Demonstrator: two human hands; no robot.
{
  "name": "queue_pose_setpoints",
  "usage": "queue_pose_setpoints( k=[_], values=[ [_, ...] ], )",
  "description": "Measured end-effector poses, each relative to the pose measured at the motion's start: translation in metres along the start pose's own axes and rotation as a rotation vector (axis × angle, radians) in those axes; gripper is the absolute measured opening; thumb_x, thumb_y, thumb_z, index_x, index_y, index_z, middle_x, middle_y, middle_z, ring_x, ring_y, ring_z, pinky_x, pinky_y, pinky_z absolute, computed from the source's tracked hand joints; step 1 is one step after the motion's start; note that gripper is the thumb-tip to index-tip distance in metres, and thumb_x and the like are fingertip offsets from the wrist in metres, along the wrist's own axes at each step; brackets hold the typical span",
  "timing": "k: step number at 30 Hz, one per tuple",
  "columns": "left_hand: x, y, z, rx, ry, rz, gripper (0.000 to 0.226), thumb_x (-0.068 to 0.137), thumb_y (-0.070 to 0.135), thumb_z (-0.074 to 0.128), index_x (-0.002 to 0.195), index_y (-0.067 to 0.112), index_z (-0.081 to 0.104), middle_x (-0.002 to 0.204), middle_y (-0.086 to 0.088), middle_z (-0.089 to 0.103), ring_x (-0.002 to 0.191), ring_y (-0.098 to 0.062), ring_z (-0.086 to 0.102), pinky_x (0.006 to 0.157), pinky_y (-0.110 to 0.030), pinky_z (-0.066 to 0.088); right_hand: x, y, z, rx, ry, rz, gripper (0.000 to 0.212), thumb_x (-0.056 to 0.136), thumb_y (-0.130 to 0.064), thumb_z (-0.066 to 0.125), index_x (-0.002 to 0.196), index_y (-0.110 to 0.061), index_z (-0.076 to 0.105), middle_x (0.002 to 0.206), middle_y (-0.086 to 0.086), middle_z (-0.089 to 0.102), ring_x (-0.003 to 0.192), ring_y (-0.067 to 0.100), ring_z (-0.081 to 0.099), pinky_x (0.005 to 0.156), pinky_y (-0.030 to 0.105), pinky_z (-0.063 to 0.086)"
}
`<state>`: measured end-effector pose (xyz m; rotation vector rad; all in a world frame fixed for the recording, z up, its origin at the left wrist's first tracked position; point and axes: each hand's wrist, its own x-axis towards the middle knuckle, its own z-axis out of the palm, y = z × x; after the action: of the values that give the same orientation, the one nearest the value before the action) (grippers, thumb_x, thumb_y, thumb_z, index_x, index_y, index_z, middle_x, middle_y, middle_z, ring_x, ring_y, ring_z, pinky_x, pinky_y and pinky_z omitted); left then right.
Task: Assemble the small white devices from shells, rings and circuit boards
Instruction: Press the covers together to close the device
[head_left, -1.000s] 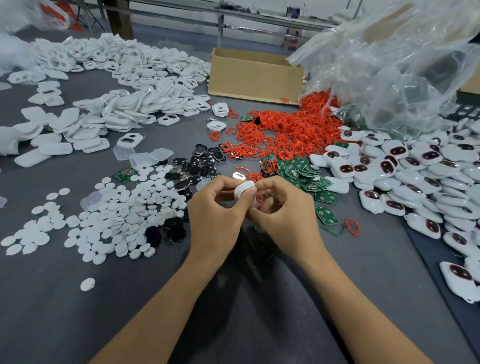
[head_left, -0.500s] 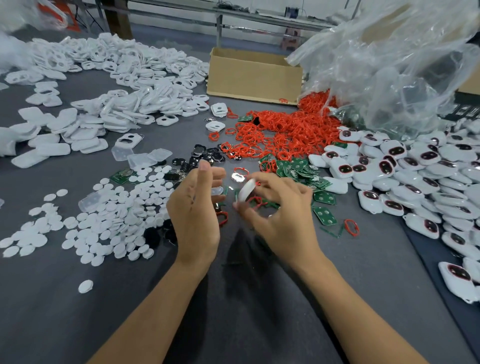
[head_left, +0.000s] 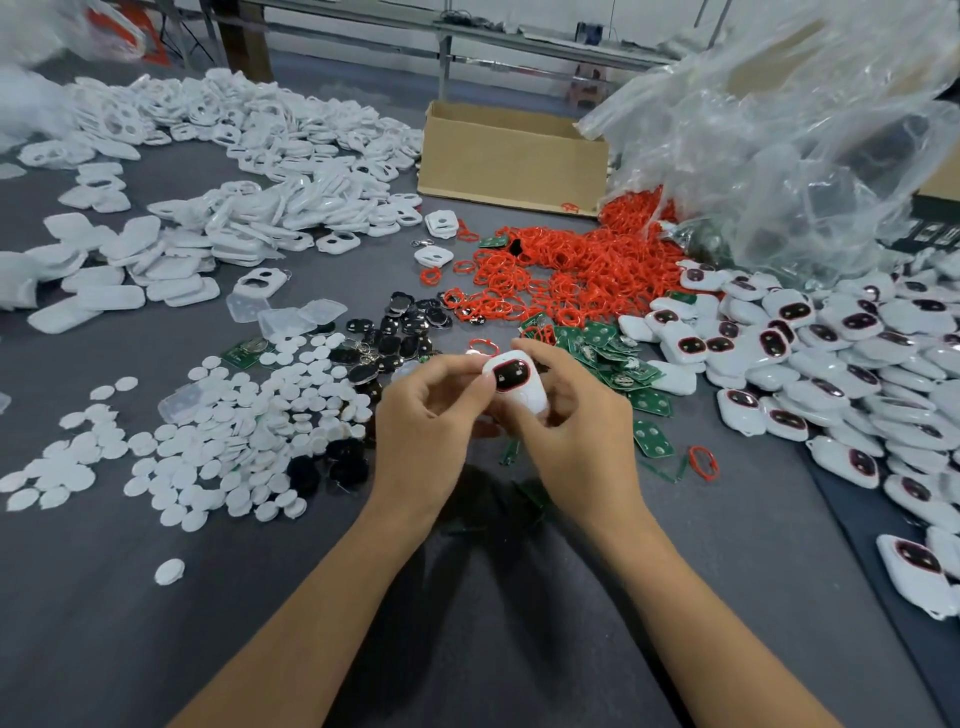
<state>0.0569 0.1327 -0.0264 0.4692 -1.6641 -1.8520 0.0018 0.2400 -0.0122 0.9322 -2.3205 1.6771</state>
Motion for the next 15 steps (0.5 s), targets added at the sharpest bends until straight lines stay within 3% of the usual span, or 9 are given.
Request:
queue_pose_setpoints(
  k=[2, 7, 11, 15],
  values=[
    [0.0016, -0.0012, -0.0012, 0.066, 0.020, 0.032, 0.014, 0.088, 0.001, 0.065, 0.098, 0.007, 0.074, 0.087, -0.005, 0.075, 0.082, -0.019, 0.072, 0.075, -0.032, 0.058, 0.0018, 0.0006, -0.0019, 0.154, -0.081, 0.122, 0.041, 0.083, -0.002, 0.069, 0.103, -0.037, 0.062, 0.080, 0.001, 0.073, 0.066, 0.015, 0.068, 0.063, 0.031, 0.057],
    [0.0007, 0.0023, -0.0037, 0.139, 0.015, 0.074, 0.018, 0.087, 0.003, 0.067, 0.094, 0.017, 0.075, 0.085, 0.004, 0.075, 0.082, -0.011, 0.070, 0.080, -0.028, 0.056, 0.0037, 0.0044, -0.0040, 0.439, -0.247, 0.352, 0.025, 0.086, 0.012, 0.057, 0.106, -0.002, 0.065, 0.083, 0.015, 0.071, 0.072, 0.019, 0.067, 0.070, 0.030, 0.055],
    [-0.0012, 0.0041, -0.0017, 0.148, -0.017, 0.081, 0.020, 0.088, 0.003, 0.067, 0.090, 0.022, 0.074, 0.085, 0.004, 0.075, 0.082, -0.013, 0.070, 0.082, -0.031, 0.055, 0.0042, 0.0063, -0.0078, 0.458, -0.218, 0.388, 0.019, 0.085, 0.013, 0.058, 0.099, 0.003, 0.065, 0.075, 0.015, 0.070, 0.063, 0.019, 0.065, 0.061, 0.028, 0.054],
    [-0.0008, 0.0039, -0.0023, 0.140, 0.003, 0.061, 0.017, 0.089, 0.002, 0.065, 0.096, 0.014, 0.075, 0.089, 0.001, 0.075, 0.085, -0.016, 0.070, 0.083, -0.032, 0.055, 0.0029, 0.0065, -0.0053, 0.457, -0.231, 0.375, 0.020, 0.086, 0.010, 0.059, 0.102, -0.001, 0.065, 0.081, 0.017, 0.072, 0.069, 0.021, 0.068, 0.065, 0.030, 0.056]
  ],
)
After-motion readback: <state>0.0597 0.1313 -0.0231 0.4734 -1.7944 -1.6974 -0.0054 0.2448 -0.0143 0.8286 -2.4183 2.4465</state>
